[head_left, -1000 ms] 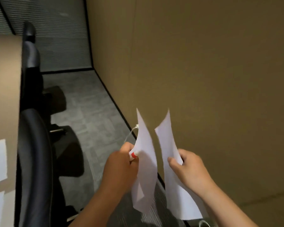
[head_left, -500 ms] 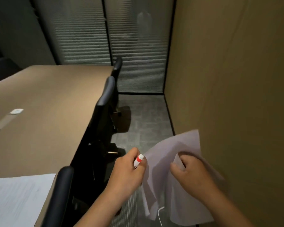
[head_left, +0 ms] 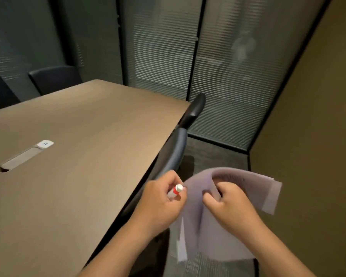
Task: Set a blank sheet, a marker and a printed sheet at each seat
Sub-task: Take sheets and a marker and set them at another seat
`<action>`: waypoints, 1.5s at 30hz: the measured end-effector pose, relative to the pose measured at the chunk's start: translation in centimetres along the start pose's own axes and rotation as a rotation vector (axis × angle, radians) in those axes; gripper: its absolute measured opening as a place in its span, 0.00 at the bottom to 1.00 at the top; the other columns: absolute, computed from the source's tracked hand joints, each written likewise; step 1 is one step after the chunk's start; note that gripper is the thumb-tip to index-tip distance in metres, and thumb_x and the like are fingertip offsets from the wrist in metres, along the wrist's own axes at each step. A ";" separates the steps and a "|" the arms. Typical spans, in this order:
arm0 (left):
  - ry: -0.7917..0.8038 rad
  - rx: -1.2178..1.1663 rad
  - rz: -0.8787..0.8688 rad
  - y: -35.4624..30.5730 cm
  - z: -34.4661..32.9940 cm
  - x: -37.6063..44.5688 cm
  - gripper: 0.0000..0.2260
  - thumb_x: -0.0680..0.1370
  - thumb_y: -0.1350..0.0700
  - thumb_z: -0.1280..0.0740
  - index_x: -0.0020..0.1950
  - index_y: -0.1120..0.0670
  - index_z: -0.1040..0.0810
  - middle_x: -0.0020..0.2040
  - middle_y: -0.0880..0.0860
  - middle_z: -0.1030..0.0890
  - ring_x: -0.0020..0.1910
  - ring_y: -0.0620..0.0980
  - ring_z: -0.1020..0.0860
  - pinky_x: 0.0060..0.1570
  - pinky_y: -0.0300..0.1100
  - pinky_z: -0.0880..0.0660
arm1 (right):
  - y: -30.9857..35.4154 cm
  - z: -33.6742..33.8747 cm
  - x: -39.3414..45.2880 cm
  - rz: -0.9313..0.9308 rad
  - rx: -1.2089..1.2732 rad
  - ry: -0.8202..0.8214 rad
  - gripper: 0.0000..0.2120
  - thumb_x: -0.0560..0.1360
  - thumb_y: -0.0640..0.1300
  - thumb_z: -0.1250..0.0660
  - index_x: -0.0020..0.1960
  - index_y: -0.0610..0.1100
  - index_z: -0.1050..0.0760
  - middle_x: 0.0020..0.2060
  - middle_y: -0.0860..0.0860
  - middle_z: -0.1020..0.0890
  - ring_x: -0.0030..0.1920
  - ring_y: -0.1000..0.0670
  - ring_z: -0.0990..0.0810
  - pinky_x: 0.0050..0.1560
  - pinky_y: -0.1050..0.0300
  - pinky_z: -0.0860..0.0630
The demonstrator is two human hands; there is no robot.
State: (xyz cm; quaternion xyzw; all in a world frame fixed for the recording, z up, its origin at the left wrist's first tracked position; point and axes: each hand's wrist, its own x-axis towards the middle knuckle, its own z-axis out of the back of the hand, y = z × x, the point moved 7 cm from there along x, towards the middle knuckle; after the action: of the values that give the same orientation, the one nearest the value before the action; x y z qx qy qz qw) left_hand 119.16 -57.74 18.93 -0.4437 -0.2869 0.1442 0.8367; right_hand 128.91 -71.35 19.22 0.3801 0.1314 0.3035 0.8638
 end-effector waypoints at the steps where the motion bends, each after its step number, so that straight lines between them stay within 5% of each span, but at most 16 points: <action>1: -0.061 0.003 0.011 0.5 1.2 2.3 0.08 0.74 0.55 0.32 0.36 0.53 0.27 0.30 0.50 0.25 0.28 0.44 0.30 0.29 0.37 0.34 | 1.3 0.2 2.6 0.046 -0.023 -0.004 0.10 0.76 0.46 0.33 0.36 0.45 0.25 0.30 0.48 0.21 0.31 0.52 0.23 0.33 0.55 0.25; 5: -0.244 -0.082 0.153 4.5 5.6 9.5 0.12 0.76 0.59 0.32 0.33 0.56 0.30 0.23 0.47 0.33 0.25 0.43 0.37 0.27 0.35 0.39 | 6.7 -0.4 13.2 0.297 -0.077 0.021 0.14 0.75 0.45 0.34 0.33 0.41 0.30 0.27 0.43 0.26 0.26 0.49 0.32 0.28 0.51 0.32; 7: -0.336 -0.099 0.210 7.0 7.8 12.3 0.13 0.76 0.59 0.32 0.34 0.59 0.31 0.24 0.57 0.34 0.26 0.48 0.37 0.28 0.39 0.39 | 9.3 -2.1 18.0 0.430 -0.143 0.124 0.15 0.74 0.46 0.35 0.34 0.40 0.34 0.27 0.45 0.30 0.27 0.46 0.33 0.29 0.49 0.33; 10: -0.483 -0.083 0.313 11.0 10.7 15.1 0.12 0.74 0.57 0.33 0.35 0.59 0.33 0.28 0.64 0.34 0.28 0.50 0.38 0.30 0.44 0.39 | 12.3 -5.5 24.5 0.592 -0.174 0.254 0.17 0.73 0.45 0.36 0.31 0.46 0.42 0.26 0.52 0.36 0.27 0.53 0.38 0.28 0.61 0.38; 14: -0.770 -0.014 0.505 16.6 14.6 16.8 0.10 0.71 0.58 0.34 0.35 0.59 0.33 0.28 0.54 0.37 0.30 0.50 0.40 0.32 0.46 0.40 | 16.2 -11.0 33.3 0.779 -0.165 0.392 0.19 0.71 0.43 0.36 0.31 0.45 0.46 0.28 0.49 0.39 0.30 0.50 0.41 0.31 0.52 0.40; 21: -1.186 0.306 0.891 21.3 16.8 15.2 0.11 0.72 0.59 0.35 0.36 0.62 0.35 0.29 0.54 0.35 0.30 0.51 0.39 0.29 0.42 0.40 | 17.8 -22.8 44.8 0.890 -0.208 0.744 0.15 0.71 0.42 0.35 0.32 0.39 0.39 0.26 0.46 0.35 0.29 0.48 0.40 0.30 0.53 0.42; 26: -1.369 0.590 1.092 21.4 16.9 12.9 0.08 0.72 0.58 0.36 0.35 0.57 0.33 0.30 0.58 0.25 0.29 0.57 0.30 0.29 0.45 0.34 | 16.8 -28.0 50.8 0.870 -0.388 0.762 0.15 0.71 0.43 0.34 0.30 0.42 0.35 0.28 0.44 0.28 0.35 0.41 0.29 0.31 0.53 0.36; 29: -1.319 0.885 1.106 20.5 16.9 14.2 0.07 0.73 0.56 0.36 0.39 0.54 0.33 0.31 0.57 0.25 0.32 0.62 0.28 0.31 0.49 0.31 | 17.8 -28.7 53.6 0.959 -0.519 0.623 0.12 0.72 0.47 0.34 0.33 0.45 0.32 0.37 0.41 0.21 0.43 0.37 0.21 0.37 0.54 0.31; 32: -1.112 1.020 1.104 21.5 16.3 17.1 0.07 0.75 0.55 0.35 0.45 0.53 0.34 0.36 0.56 0.23 0.34 0.63 0.27 0.34 0.49 0.29 | 19.3 -28.5 53.8 1.059 -0.589 0.500 0.04 0.73 0.46 0.37 0.40 0.46 0.29 0.38 0.43 0.23 0.41 0.38 0.24 0.39 0.54 0.31; 36: -0.637 1.068 1.284 27.9 13.8 20.8 0.08 0.79 0.50 0.39 0.51 0.51 0.37 0.48 0.54 0.20 0.45 0.60 0.19 0.37 0.46 0.33 | 17.0 -32.0 50.9 1.127 -0.779 0.607 0.08 0.75 0.45 0.39 0.51 0.48 0.25 0.50 0.44 0.18 0.51 0.39 0.19 0.42 0.54 0.31; 39: -0.386 1.011 1.353 34.3 11.0 20.9 0.13 0.80 0.50 0.39 0.63 0.51 0.35 0.53 0.53 0.20 0.49 0.54 0.18 0.42 0.42 0.27 | 12.9 -36.6 48.8 1.084 -0.859 0.761 0.13 0.75 0.43 0.39 0.57 0.49 0.23 0.53 0.46 0.18 0.54 0.42 0.19 0.47 0.55 0.27; 45: -0.441 0.639 1.496 42.8 7.1 17.1 0.16 0.78 0.48 0.34 0.62 0.49 0.34 0.51 0.49 0.21 0.44 0.48 0.20 0.46 0.34 0.24 | 4.8 -42.8 47.0 0.842 -0.740 0.969 0.09 0.78 0.40 0.40 0.56 0.43 0.24 0.52 0.44 0.19 0.51 0.43 0.19 0.47 0.56 0.26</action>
State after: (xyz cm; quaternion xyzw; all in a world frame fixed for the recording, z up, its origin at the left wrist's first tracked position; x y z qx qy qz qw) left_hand 128.99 -20.44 -7.20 -0.2204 -0.0199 0.8181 0.5308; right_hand 143.98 -14.84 -6.06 -0.0943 0.2302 0.7672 0.5912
